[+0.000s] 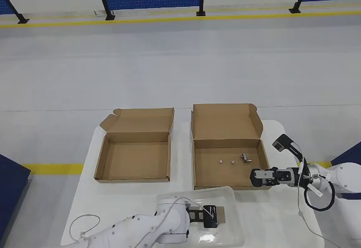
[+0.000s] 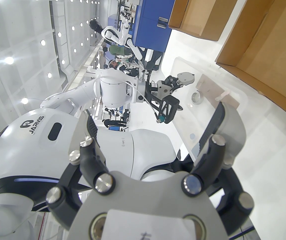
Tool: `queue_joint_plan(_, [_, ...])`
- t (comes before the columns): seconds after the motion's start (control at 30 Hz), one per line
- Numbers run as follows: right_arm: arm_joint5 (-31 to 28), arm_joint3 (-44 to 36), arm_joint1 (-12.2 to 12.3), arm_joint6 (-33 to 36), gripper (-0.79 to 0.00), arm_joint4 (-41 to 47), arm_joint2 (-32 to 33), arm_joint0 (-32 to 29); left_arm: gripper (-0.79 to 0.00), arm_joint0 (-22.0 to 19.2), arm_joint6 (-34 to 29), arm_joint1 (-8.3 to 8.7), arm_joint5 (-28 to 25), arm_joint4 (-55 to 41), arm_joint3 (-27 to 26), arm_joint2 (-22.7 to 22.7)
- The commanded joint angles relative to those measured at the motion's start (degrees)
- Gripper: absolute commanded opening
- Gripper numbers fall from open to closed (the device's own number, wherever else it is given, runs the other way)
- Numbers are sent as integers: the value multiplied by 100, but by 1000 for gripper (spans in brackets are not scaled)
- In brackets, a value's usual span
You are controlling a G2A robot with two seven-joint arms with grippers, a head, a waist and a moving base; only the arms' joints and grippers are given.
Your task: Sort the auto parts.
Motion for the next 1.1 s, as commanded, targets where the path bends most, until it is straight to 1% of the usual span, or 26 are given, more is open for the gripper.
queue_joint_plan(0.0, [0, 0, 0, 0, 0, 0, 0, 0, 0, 0, -53, -18, 3, -19, -5, 13])
queue_joint_plan(0.17, [0, 0, 0, 0, 0, 0, 0, 0, 0, 0, -53, -18, 3, -19, -5, 13])
queue_joint_plan(0.23, [0, 0, 0, 0, 0, 0, 0, 0, 0, 36, -38, -20, 37, 157, 65, 55])
queue_joint_plan(0.33, [0, 0, 0, 0, 0, 0, 0, 0, 0, 74, -59, -62, 95, 297, 107, 103])
queue_joint_plan(0.53, [0, 0, 0, 0, 0, 0, 0, 0, 0, 21, -199, -164, 164, 330, 318, 72])
queue_joint_plan(0.7, [0, 0, 0, 0, 0, 0, 0, 0, 0, 21, -199, -164, 164, 330, 318, 72])
queue_joint_plan(0.8, [0, 0, 0, 0, 0, 0, 0, 0, 0, 78, -39, -164, 131, 448, 330, 80])
queue_joint_plan(0.97, [0, 0, 0, 0, 0, 0, 0, 0, 0, 39, -283, -221, -6, 154, 346, 9])
queue_joint_plan(1.07, [0, 0, 0, 0, 0, 0, 0, 0, 0, 20, -344, -240, 6, 101, 380, 8])
